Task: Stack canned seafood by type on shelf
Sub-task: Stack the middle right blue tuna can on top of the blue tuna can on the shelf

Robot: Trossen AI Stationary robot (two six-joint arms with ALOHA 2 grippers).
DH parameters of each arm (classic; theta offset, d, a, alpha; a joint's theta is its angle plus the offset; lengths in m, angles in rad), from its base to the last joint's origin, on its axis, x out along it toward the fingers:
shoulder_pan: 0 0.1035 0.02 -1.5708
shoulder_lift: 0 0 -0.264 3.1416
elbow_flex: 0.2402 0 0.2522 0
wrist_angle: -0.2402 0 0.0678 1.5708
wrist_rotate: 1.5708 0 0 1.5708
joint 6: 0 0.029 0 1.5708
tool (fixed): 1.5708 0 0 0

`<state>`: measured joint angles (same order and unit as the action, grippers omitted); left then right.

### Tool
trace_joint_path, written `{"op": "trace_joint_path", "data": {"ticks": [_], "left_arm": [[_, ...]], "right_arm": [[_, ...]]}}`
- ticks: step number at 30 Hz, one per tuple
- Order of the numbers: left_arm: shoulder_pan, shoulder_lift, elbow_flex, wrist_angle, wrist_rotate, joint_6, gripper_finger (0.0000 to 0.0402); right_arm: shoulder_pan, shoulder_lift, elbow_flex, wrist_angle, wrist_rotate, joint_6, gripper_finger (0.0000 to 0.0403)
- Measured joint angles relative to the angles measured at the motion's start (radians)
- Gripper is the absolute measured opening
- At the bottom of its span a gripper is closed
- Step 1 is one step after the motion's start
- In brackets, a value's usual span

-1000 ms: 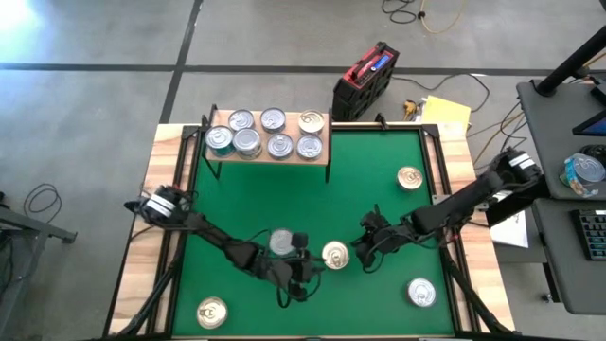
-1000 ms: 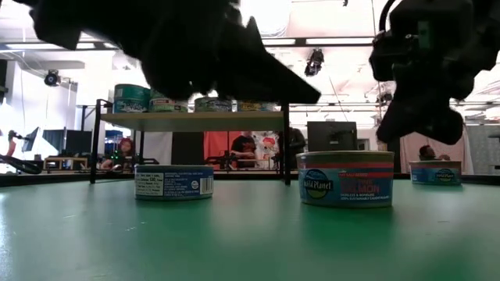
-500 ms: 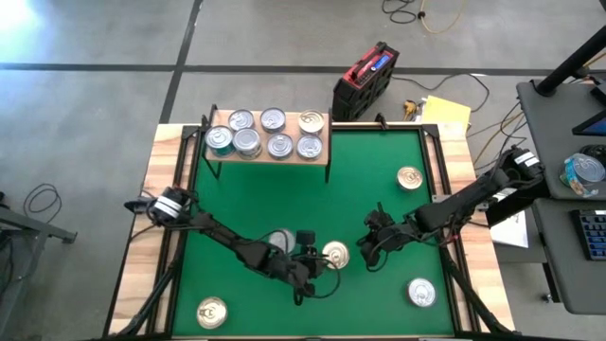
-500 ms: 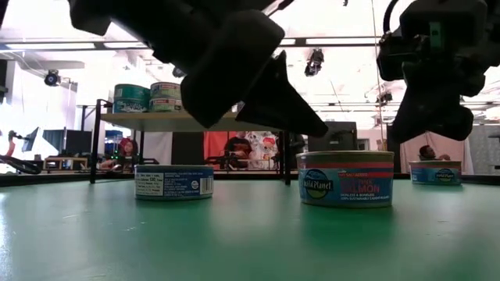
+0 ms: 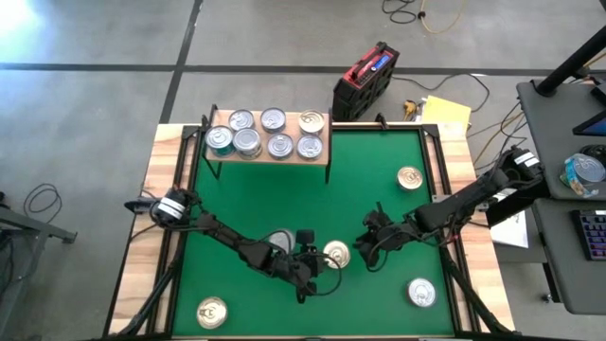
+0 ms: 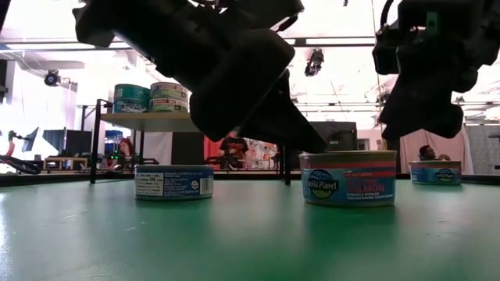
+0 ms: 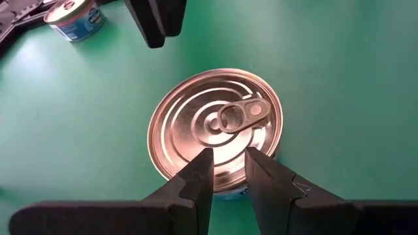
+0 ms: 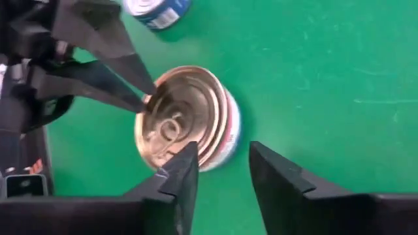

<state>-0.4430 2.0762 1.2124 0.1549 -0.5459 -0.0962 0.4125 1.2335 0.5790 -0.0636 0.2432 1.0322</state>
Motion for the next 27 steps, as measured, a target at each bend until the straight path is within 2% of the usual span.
{"op": "trace_joint_path", "data": {"ticks": [10,15,22,27], "left_arm": [[-0.015,0.015,-0.014,-0.054,0.039,-0.013,0.0075],[-0.014,0.008,-0.012,-0.044,0.033,-0.018,0.0075],[-0.014,0.008,-0.012,-0.033,0.031,-0.018,0.0075],[-0.012,0.008,-0.012,-0.013,0.028,-0.013,0.0075]], "right_arm": [[-0.023,0.000,-0.028,0.061,-0.010,0.002,0.0241],[-0.023,0.000,-0.028,0.126,-0.011,-0.063,0.0288],[-0.022,0.002,-0.028,0.136,-0.037,-0.004,0.0325],[-0.001,0.065,-0.023,0.181,-0.043,0.015,0.0337]]}}
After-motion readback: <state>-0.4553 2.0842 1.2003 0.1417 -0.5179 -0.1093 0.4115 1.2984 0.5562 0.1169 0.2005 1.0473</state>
